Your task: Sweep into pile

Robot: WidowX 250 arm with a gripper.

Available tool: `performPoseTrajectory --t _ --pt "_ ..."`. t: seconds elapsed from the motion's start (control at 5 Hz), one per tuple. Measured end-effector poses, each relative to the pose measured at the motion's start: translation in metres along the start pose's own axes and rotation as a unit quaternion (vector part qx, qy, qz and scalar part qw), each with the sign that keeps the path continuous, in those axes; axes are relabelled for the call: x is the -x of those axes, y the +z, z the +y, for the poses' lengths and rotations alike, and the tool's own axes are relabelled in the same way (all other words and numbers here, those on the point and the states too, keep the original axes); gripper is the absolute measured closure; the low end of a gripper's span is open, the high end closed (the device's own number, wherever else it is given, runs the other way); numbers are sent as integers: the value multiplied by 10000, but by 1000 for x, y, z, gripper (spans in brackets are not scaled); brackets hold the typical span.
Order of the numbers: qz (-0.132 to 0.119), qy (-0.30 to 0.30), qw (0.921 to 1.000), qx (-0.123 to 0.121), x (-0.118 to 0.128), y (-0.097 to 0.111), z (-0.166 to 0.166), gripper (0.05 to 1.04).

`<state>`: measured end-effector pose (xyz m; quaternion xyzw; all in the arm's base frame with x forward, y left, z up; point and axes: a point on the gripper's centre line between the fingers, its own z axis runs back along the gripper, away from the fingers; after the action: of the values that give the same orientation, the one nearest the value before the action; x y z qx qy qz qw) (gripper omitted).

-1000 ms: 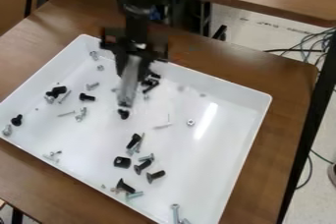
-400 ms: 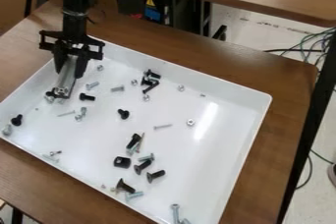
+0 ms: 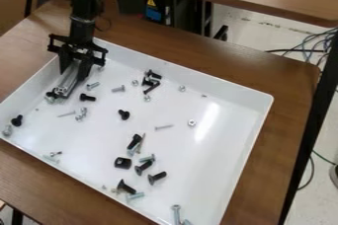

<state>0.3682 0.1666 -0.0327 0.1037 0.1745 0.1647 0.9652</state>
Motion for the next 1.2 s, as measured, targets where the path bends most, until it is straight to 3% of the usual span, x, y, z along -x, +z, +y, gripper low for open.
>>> performPoseTrajectory --t 0.2,0.4,0.6,1.0,1.2 --pt "-70 -13 9999 -112 -15 -3 3 720" --pt "-476 -323 9982 -139 -22 -3 0 721" --pt "-1041 -1124 9881 -140 -26 1 -20 721" --pt "-1340 -1969 9710 212 -26 2 -50 721" --pt "-1418 -2564 9559 188 -13 4 -82 721"
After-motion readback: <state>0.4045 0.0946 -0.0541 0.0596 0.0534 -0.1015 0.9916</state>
